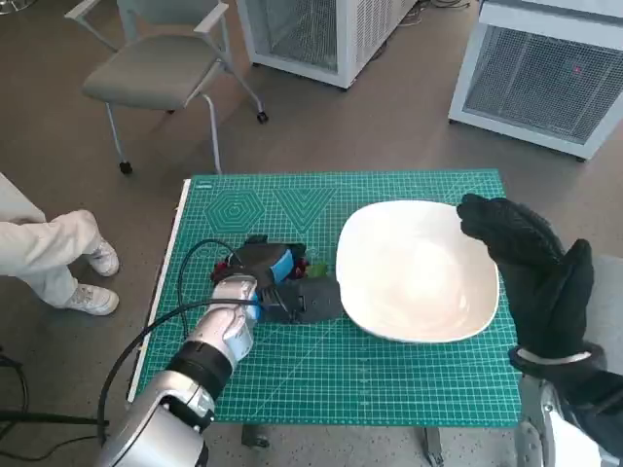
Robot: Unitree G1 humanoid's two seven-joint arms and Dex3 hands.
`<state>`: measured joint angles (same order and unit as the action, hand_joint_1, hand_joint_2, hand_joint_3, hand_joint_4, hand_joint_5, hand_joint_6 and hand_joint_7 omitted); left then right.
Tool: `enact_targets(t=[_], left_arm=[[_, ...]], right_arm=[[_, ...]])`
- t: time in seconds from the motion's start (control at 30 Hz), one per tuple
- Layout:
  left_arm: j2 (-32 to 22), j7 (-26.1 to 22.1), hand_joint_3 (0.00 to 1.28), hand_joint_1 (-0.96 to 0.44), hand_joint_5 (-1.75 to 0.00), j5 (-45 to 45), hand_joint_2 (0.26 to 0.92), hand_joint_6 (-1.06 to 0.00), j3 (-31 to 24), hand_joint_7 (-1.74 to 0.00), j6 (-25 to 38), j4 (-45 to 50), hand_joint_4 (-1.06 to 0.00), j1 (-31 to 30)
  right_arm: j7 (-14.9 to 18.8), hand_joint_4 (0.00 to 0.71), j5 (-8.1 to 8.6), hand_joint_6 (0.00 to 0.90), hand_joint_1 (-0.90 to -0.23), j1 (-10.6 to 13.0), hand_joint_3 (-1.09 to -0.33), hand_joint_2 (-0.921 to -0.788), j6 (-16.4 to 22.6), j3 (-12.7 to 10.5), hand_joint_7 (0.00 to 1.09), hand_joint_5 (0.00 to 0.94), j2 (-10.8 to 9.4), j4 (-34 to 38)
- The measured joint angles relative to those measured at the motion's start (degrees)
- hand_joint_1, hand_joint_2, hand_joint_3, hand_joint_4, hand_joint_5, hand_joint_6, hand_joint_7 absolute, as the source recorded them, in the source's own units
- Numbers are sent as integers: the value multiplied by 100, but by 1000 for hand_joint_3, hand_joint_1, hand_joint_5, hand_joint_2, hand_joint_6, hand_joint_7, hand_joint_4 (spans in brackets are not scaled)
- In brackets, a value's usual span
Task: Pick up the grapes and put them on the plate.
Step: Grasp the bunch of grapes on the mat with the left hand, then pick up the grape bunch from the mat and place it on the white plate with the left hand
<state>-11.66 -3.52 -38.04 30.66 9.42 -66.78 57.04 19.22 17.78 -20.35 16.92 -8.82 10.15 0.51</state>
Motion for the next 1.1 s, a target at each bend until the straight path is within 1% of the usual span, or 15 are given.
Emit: enact_targets(t=[0.17,0.47,0.77,0.83,0.97,1.03,1.07,1.1], left_arm=[[-32,-117,882,388,-1696,13,616,-494,-2,-5,-6,44,-421,-1],[-117,-288,862,391,-1644,59,603,-587,-29,-50,-14,167,-467,-34],[-182,-466,807,392,-1576,111,608,-624,-133,-65,73,431,-515,-74],[-208,-492,791,391,-1561,117,611,-616,-152,-60,106,563,-524,-97],[-286,-534,776,390,-1560,114,621,-516,-183,-22,207,928,-520,-143],[-352,-551,774,389,-1565,114,625,-531,-213,-36,263,1192,-514,-189],[-389,-560,748,354,-1550,114,637,-545,-230,-160,288,1339,-514,-217],[-429,-570,712,297,-1527,112,654,-557,-246,-364,310,1497,-512,-250]], right_arm=[[0,315,0,156,-493,-2,-593,-921,0,0,896,394,1,11],[0,315,1,155,-493,-3,-593,-921,0,0,897,394,1,24],[0,315,-1,155,-493,-4,-593,-921,0,-1,898,394,2,25],[0,316,-1,155,-493,-5,-593,-921,0,-1,898,394,2,25],[0,316,-1,156,-496,-10,-592,-921,1,-1,897,394,1,27],[0,317,0,157,-497,-14,-591,-921,0,-3,897,394,2,27],[0,317,1,157,-498,-16,-590,-921,0,-6,897,394,3,27],[0,317,1,157,-499,-17,-590,-921,0,-9,897,394,4,27]])
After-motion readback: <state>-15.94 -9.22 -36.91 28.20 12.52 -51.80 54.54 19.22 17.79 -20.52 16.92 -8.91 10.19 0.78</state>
